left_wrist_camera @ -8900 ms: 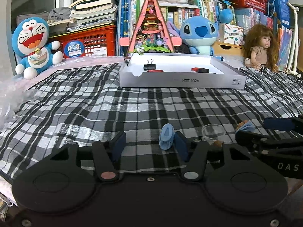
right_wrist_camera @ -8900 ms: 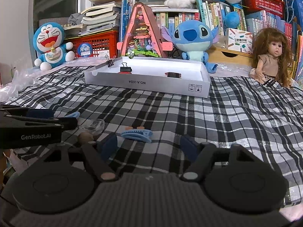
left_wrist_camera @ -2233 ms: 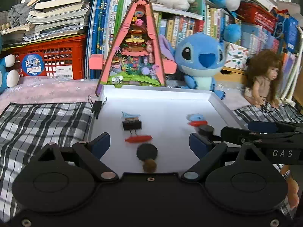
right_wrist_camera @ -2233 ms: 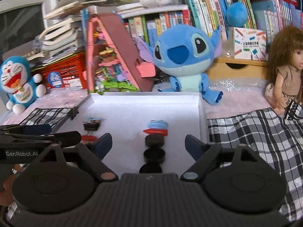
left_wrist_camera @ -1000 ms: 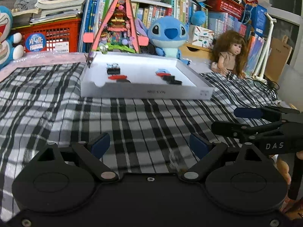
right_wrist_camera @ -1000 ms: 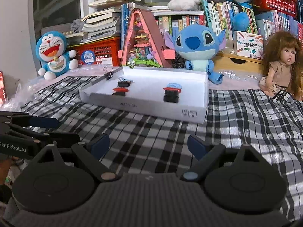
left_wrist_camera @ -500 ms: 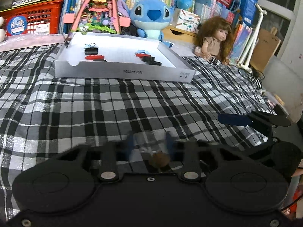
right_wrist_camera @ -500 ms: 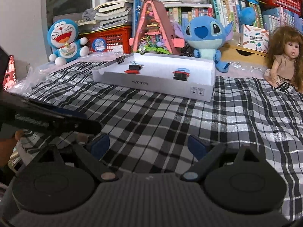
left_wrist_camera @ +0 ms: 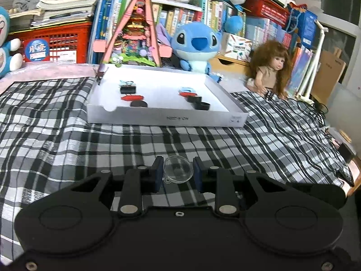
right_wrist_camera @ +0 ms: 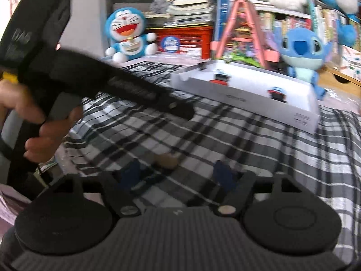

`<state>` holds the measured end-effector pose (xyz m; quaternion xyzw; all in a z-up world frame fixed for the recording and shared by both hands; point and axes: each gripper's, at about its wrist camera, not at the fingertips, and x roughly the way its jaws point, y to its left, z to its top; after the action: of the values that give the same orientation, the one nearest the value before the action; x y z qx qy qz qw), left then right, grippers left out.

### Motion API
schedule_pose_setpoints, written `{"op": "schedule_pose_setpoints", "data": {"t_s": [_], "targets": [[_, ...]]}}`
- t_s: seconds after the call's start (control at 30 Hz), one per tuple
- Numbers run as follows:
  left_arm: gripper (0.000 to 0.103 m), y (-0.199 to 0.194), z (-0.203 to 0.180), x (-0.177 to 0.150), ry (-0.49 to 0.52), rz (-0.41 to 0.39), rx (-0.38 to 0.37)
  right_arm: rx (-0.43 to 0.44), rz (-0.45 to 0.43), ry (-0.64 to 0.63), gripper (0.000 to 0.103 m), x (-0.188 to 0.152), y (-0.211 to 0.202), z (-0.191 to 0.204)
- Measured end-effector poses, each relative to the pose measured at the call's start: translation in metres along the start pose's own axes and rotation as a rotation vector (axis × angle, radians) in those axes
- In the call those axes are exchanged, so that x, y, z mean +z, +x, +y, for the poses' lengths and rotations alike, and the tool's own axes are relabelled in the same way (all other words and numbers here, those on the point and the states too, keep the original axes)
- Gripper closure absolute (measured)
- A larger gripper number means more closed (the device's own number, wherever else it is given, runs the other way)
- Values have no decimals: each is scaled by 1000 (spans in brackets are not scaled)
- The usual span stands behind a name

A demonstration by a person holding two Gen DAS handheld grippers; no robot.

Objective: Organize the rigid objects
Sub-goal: 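Close the left gripper on the clear plastic cup while the right gripper grasps the small figure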

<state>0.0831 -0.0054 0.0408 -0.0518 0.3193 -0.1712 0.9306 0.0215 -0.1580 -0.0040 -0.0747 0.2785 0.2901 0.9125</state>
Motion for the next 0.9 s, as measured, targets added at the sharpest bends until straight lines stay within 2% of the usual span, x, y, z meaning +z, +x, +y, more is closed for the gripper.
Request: {"op": "schedule_pose_setpoints", "data": {"t_s": [0.03, 0.1, 0.13, 0.17, 0.37, 0.63, 0.9], "targets": [[77, 0, 1, 0, -1, -1, 5, 1, 3, -9, 35, 1, 2, 3], [77, 0, 3, 0, -5, 0, 12, 2, 5, -22, 57, 2, 5, 9], [77, 0, 4, 0, -7, 1, 14, 1, 3, -22, 63, 2, 5, 11], [77, 1, 4, -1, -6, 2, 17, -5, 5, -19, 77, 3, 5, 12], [77, 2, 5, -1, -4, 5, 58, -75, 5, 8, 79, 7, 5, 6], [77, 10, 9, 8, -12, 11, 112, -157, -15, 114, 79, 18, 8, -24], [77, 19, 11, 19, -17, 6, 145, -223, -45, 148, 78, 35, 10, -44]]}}
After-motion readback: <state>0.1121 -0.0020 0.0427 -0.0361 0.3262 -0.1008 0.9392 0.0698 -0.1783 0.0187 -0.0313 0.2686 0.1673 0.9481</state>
